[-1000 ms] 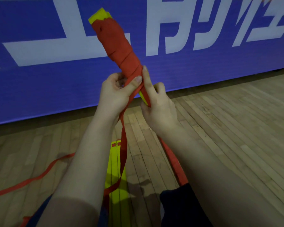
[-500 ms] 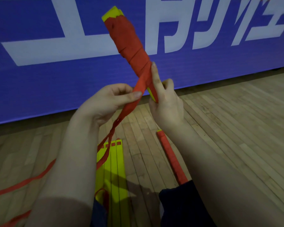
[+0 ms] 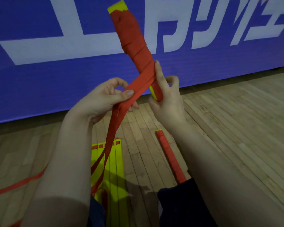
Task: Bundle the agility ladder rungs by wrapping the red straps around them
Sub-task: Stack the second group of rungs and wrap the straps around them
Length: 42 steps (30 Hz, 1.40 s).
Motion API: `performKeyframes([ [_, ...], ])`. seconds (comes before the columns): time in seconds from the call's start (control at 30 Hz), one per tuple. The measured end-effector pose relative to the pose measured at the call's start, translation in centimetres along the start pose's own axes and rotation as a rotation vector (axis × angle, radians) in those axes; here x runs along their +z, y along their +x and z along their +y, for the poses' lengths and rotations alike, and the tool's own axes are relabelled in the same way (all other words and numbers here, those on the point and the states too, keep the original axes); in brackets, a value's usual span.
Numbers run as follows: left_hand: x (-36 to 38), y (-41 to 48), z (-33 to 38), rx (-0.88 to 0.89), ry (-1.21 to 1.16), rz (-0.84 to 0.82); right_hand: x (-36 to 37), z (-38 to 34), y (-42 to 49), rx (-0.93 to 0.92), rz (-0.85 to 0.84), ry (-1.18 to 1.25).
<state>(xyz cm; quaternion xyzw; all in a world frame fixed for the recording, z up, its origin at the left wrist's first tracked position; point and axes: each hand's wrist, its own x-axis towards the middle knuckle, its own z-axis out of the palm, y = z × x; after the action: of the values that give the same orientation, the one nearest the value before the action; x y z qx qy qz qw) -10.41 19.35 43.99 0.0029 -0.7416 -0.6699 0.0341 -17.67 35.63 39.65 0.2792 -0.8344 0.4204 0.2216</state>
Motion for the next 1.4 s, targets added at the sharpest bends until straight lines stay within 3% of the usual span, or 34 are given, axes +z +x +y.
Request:
performKeyframes([
  [0.13, -0.6, -0.1, 0.1, 0.002, 0.079, -0.044, 0.0, -0.1, 0.1, 0.033, 0.036, 0.246],
  [0.23, -0.9, -0.1, 0.0, 0.031, 0.105, 0.008, -0.1, -0.9, 0.2, 0.185, 0.010, 0.452],
  [0.33, -0.4, 0.2, -0.1, 0.037, 0.045, 0.082, -0.4, -1.8, 0.1, 0.263, -0.091, 0.788],
  [0.47, -0.2, 0.7, -0.7, 0.073, -0.076, 0.169, -0.6, -2.4, 0.2, 0.349, -0.335, 0.978],
  [0.63, -0.6, 0.6, -0.4, 0.147, -0.265, 0.041, -0.8, -2.2, 0.4, 0.485, -0.471, 1.167],
  [0.87, -1.3, 0.0, -0.6, 0.214, -0.213, -0.260, -1.0, -3.1, 0.4, 0.574, -0.772, 1.345],
  [1.0, -0.1, -0.6, 0.3, 0.216, -0.160, -0.192, -0.4, -3.3, 0.6, 0.667, -0.825, 1.465],
  [1.07, 0.3, -0.7, 0.5, 0.223, -0.174, -0.078, -0.4, -3.2, 0.8, 0.641, -0.845, 1.403],
  [1.2, 0.2, 0.3, 0.0, 0.150, -0.231, 0.203, 0.5, -2.7, 0.5, 0.554, -0.682, 0.813],
  [1.3, 1.0, 0.9, 0.3, 0.092, -0.251, 0.355, 2.1, -2.4, -0.5, 0.289, -0.453, 0.490],
  [1.4, 1.7, 1.3, 0.5, 0.143, -0.242, 0.465, 3.4, -2.1, -1.4, 0.031, -0.262, 0.251],
])
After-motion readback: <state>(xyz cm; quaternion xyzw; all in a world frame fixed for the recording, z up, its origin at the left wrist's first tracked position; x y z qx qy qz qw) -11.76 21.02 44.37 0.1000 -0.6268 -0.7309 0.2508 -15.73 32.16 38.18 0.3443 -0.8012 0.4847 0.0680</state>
